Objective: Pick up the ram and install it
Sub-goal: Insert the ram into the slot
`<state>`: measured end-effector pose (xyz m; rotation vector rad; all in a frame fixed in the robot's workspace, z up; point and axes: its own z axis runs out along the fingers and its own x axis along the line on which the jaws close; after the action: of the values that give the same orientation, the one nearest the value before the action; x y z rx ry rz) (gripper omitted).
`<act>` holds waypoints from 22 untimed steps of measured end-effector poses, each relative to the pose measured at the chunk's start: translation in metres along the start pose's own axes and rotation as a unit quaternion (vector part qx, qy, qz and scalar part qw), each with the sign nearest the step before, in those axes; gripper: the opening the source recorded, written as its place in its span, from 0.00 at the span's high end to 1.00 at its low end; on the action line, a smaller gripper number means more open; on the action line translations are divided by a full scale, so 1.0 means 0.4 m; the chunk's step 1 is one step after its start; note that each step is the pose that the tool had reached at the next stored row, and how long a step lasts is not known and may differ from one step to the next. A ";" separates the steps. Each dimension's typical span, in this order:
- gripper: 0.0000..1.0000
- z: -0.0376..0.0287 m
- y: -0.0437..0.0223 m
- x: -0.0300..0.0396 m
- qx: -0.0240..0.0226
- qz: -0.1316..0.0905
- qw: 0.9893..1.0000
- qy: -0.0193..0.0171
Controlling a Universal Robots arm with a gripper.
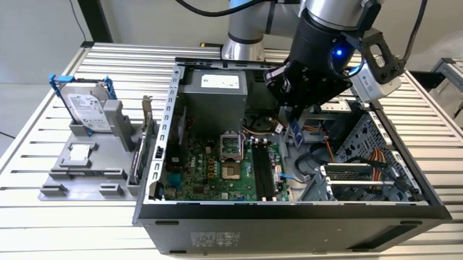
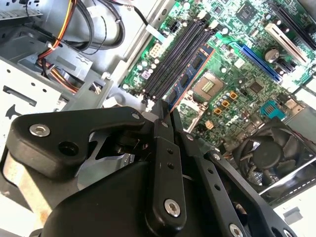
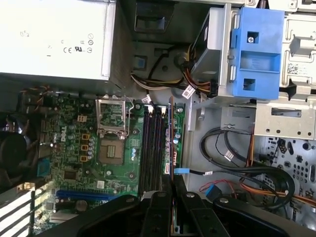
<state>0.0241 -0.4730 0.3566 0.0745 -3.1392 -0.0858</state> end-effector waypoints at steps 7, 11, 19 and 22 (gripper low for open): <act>1.00 0.012 -0.001 0.000 0.000 0.011 1.000 -0.001; 1.00 0.019 -0.001 0.000 0.000 0.012 1.000 -0.001; 1.00 0.036 -0.002 0.000 0.000 0.017 1.000 -0.001; 1.00 0.042 -0.002 0.000 0.000 0.019 1.000 -0.001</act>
<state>0.0242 -0.4730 0.3396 0.0154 -3.1410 -0.0857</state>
